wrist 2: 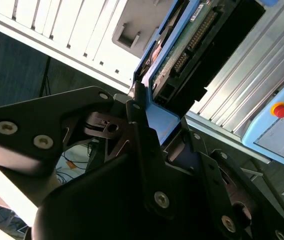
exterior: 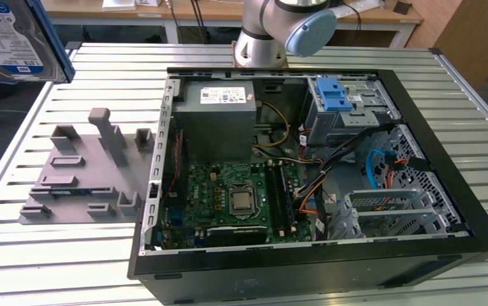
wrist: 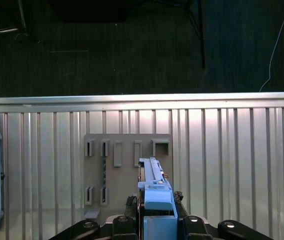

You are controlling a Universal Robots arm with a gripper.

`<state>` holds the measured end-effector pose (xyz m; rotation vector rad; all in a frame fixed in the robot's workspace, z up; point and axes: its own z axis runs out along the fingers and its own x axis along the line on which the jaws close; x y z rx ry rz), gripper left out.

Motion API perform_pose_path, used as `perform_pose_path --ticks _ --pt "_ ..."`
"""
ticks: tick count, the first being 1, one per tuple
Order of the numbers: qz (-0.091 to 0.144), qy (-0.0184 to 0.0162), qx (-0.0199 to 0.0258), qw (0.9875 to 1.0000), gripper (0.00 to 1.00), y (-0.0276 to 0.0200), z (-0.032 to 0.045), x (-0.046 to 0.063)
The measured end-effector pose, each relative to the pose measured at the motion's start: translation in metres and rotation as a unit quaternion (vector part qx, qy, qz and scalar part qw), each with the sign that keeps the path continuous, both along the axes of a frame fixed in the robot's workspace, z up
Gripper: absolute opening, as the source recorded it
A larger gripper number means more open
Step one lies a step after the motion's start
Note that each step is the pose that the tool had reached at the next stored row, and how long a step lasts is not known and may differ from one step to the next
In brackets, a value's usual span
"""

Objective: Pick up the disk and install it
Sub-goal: 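Pick up the disk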

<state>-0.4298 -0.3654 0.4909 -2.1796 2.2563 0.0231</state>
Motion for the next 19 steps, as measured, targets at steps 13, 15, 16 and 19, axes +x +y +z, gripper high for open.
perform_pose_path --ticks 13,15,16,19 --pt "0.000 0.0000 0.0000 1.0000 0.36 -0.0013 0.0000 0.012" --pt "0.000 0.0000 0.0000 1.0000 0.36 -0.0015 0.0000 0.015" --pt "0.000 0.0000 0.0000 1.0000 0.36 -0.0016 0.0000 0.016" --pt "0.000 0.0000 0.0000 1.0000 0.36 -0.0021 0.0000 0.019"
